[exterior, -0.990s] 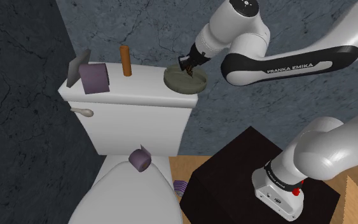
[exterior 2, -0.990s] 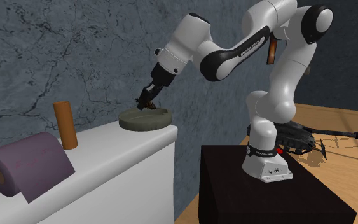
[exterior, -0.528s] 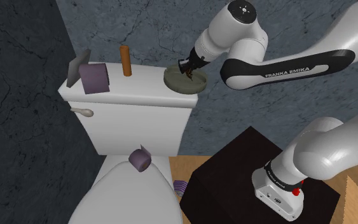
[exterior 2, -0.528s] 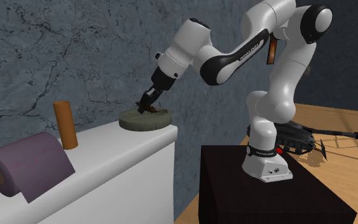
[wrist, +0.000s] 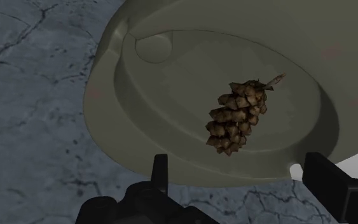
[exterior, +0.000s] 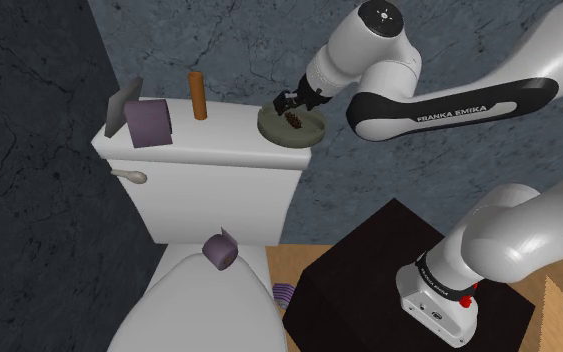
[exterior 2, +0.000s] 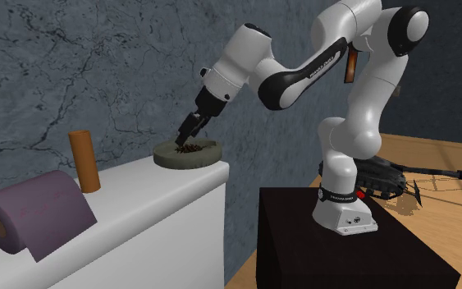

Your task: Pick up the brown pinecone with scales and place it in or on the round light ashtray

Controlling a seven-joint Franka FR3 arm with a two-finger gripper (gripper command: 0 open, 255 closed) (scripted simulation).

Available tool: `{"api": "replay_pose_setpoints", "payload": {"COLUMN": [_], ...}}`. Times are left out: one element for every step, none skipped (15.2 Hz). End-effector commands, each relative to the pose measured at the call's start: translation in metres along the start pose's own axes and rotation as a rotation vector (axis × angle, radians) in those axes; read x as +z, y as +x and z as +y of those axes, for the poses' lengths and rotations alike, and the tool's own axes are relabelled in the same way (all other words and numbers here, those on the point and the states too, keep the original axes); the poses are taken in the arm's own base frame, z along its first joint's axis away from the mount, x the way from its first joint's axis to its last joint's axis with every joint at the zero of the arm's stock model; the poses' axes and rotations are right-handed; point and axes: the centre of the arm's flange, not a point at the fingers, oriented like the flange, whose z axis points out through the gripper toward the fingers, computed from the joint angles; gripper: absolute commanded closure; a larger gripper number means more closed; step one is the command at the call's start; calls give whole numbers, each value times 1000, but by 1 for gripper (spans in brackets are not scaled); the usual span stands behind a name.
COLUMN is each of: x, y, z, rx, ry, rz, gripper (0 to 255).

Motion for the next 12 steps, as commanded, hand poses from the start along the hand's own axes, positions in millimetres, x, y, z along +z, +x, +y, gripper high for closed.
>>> {"api": "replay_pose_setpoints", "payload": {"x": [-13,-26,-40,-50,-50,-50,-50,-50,-50,-50,-50,-50], "y": [0,0,0,0,0,0,0,0,0,0,0,0], "z": [0,0,0,0,0,0,0,0,0,0,0,0], "rx": [0,0,0,0,0,0,0,0,0,0,0,0], "ry": [0,0,0,0,0,0,0,0,0,0,0,0], "rz": [0,0,0,0,0,0,0,0,0,0,0,0], "gripper": [0,0,0,0,0,0,0,0,0,0,0,0]}}
